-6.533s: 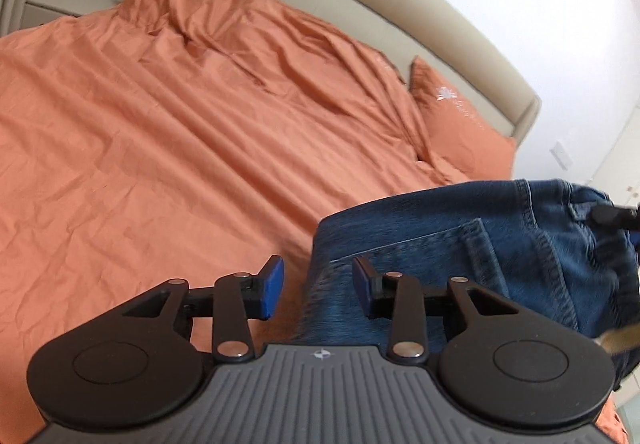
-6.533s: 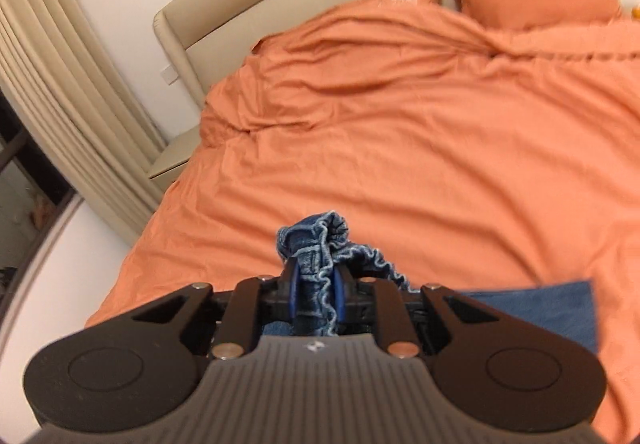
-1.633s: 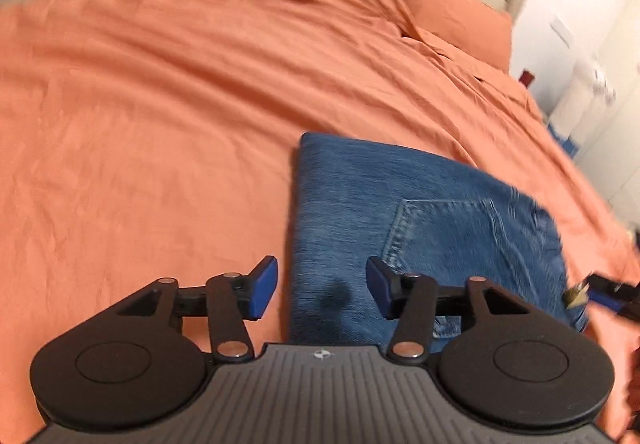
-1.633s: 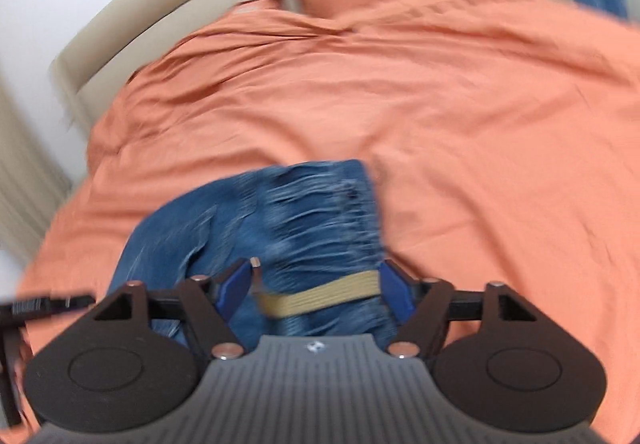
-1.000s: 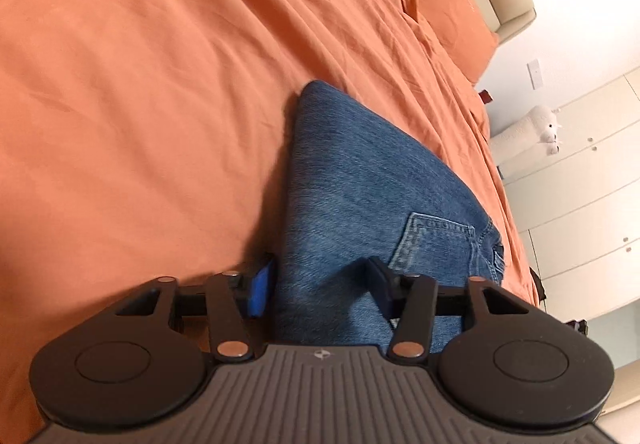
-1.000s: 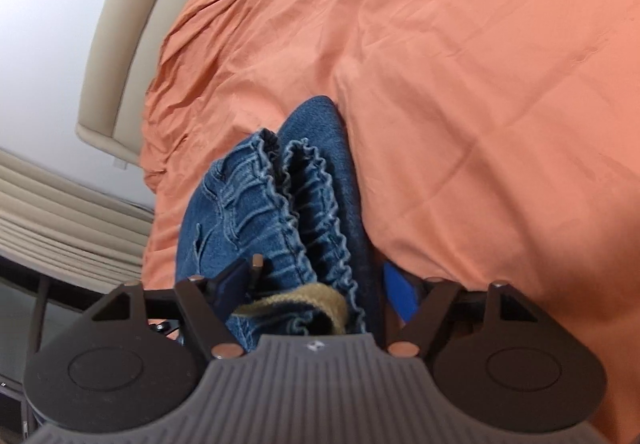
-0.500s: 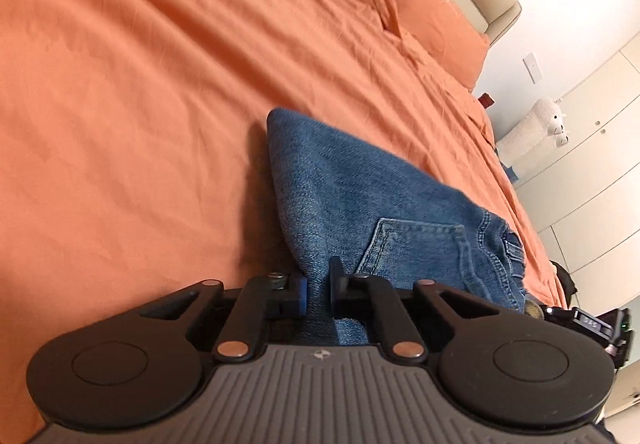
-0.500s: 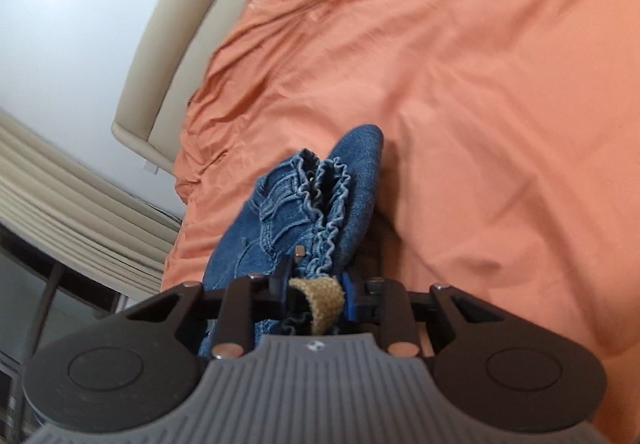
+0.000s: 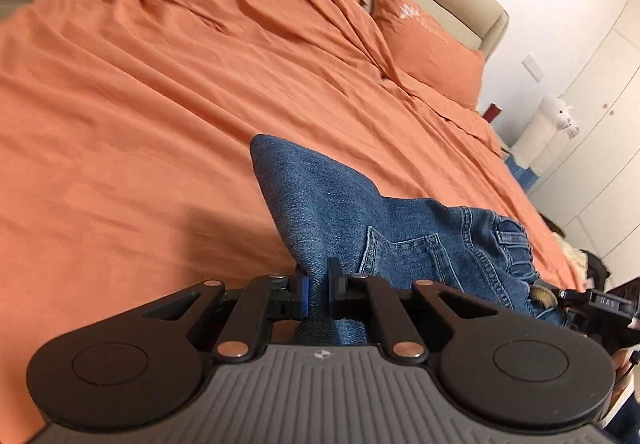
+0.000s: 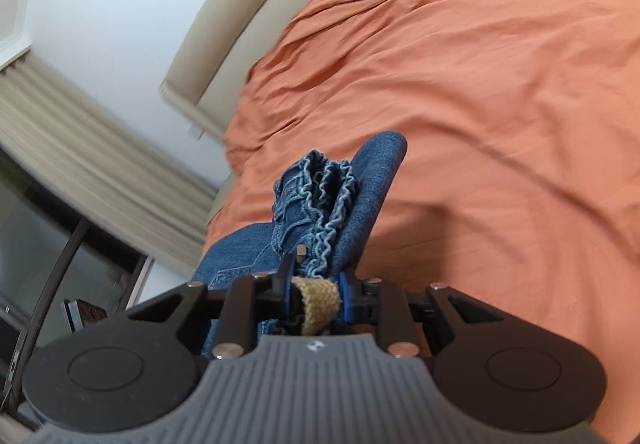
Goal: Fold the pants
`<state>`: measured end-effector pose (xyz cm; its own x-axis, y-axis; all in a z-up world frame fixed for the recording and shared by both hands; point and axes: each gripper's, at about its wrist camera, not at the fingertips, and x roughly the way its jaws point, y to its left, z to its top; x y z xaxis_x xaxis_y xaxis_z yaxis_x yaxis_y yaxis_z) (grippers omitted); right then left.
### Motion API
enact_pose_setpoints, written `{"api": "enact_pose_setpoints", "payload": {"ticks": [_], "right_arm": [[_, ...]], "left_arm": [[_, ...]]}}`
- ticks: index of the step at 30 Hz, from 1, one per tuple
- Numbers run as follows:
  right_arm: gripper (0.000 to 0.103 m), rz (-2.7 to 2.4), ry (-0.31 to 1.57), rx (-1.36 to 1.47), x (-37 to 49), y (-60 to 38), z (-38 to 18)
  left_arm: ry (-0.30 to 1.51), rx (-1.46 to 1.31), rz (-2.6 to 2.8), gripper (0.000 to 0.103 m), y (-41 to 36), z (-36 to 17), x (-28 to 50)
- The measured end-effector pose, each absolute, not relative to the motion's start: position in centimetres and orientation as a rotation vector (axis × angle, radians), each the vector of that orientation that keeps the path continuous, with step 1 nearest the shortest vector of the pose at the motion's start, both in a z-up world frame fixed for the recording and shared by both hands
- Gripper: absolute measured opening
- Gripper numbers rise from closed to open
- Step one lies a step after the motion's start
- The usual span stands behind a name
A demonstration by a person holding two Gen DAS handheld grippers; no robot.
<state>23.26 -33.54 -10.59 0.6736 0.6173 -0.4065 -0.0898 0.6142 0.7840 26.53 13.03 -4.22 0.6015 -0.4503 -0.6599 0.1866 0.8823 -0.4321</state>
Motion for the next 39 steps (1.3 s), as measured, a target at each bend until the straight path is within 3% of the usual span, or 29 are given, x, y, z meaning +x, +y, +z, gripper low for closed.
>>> {"api": "enact_pose_setpoints", "payload": {"ticks": [7, 12, 19, 29, 36, 39], "right_arm": [[0.017, 0.591, 0.746, 0.822, 24.4, -23.0, -8.3], [0.017, 0.656, 0.768, 0.808, 25.9, -15.3, -8.4], [0.017, 0.635, 0.802, 0.706, 29.0, -9.8, -10.9], [0.017, 0.570, 0.912, 0.639, 32.1, -10.1, -18.5], [0.016, 0.551, 0.958, 0.655, 32.8, -10.3, -21.4], [0.021, 0.544, 0.959, 0.617, 32.8, -10.1, -20.7]], "left_arm": [[0.822, -0.217, -0.260, 0.008, 21.7, 1.6, 23.4], [0.830, -0.178, -0.176, 0.008, 26.8, 2.4, 23.5], [0.846, -0.247, -0.162, 0.008, 31.2, -3.4, 27.0], [0.908, -0.280, -0.196, 0.009, 33.4, -12.1, 30.5], [0.926, -0.293, -0.184, 0.017, 35.2, -14.2, 30.6], [0.946, -0.251, -0.131, 0.018, 36.0, -13.4, 30.1]]}}
